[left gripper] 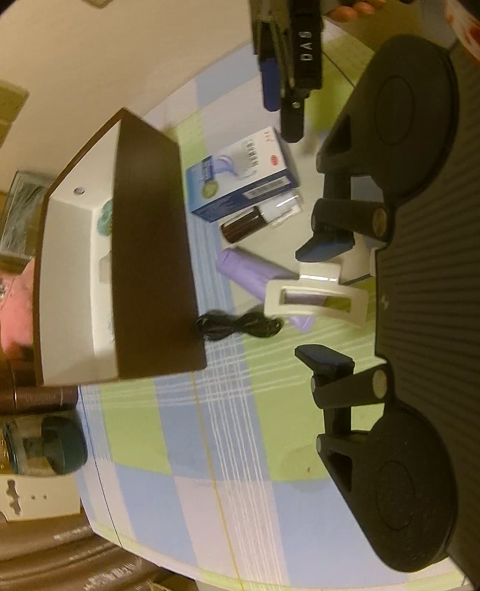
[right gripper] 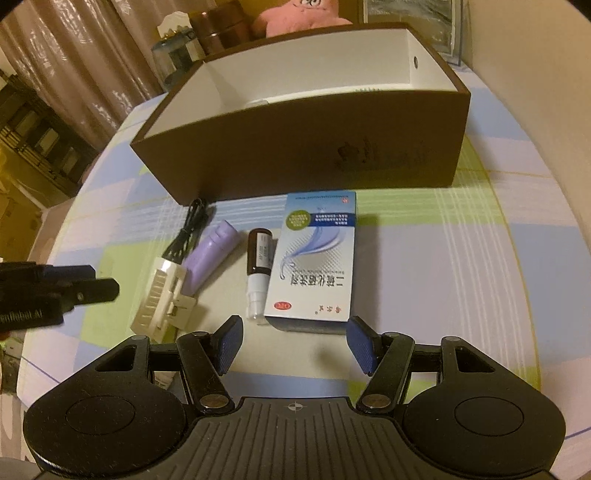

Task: Organize rigid objects
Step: 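Grasp the white plastic clip with the left tool while the right tool grasps the blue-white medicine box, then lift the clip and medicine box and carry both over the brown box, then release the clip with the left tool while the right tool drops the medicine box inside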

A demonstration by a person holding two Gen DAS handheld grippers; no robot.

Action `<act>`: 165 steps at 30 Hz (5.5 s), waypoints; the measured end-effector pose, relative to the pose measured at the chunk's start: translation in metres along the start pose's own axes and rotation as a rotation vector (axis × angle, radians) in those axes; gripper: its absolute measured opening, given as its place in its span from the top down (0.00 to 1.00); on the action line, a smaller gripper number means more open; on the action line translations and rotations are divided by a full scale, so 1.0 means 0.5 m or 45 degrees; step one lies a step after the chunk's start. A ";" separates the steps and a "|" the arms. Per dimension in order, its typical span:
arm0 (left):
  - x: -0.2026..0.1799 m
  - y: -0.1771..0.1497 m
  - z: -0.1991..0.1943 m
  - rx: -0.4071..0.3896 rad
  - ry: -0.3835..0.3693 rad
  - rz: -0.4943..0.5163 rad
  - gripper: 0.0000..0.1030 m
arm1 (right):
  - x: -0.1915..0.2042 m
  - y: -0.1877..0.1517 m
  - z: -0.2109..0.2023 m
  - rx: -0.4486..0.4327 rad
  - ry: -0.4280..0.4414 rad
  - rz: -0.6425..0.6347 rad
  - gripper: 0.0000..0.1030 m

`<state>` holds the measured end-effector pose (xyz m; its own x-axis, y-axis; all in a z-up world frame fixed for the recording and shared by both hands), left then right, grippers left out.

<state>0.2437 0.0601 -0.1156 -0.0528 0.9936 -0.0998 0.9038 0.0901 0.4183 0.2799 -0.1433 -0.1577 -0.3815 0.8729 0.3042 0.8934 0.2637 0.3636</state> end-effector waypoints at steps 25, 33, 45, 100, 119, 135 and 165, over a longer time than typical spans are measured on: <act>-0.028 -0.007 0.133 0.087 0.033 0.132 0.61 | -0.013 0.021 0.045 0.031 -0.035 -0.012 0.29; -0.031 0.005 0.111 0.034 0.036 0.137 0.63 | -0.011 0.031 0.065 0.039 -0.039 -0.028 0.29; -0.022 0.050 0.086 -0.021 0.069 0.071 0.63 | -0.012 0.067 0.115 0.023 -0.108 -0.033 0.29; -0.034 0.244 -0.047 -0.291 0.111 0.097 0.63 | 0.041 0.239 -0.082 -0.301 0.080 -0.190 0.37; 0.004 0.452 0.076 -0.245 0.111 0.099 0.63 | 0.000 0.462 0.023 -0.312 0.022 -0.186 0.37; 0.037 0.510 0.212 -0.088 0.104 0.076 0.63 | -0.036 0.524 0.155 -0.170 0.033 -0.112 0.37; 0.056 0.483 0.141 -0.141 0.068 0.038 0.53 | -0.045 0.487 0.091 -0.248 0.098 -0.047 0.21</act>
<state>0.4904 0.1051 -0.0809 -0.0519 0.9979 -0.0391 0.8532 0.0647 0.5175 0.5171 -0.0802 -0.1162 -0.4370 0.8281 0.3511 0.8184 0.2042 0.5371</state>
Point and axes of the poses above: each gripper's, at about its wrist camera, not at the fingertips, and z roughly the way its jaws point, x to its left, y to its top, the point moved 4 cm from there along z, roughly the way its jaws point, and after that the axes turned 6 degrees about x, right-handed, at the moved point
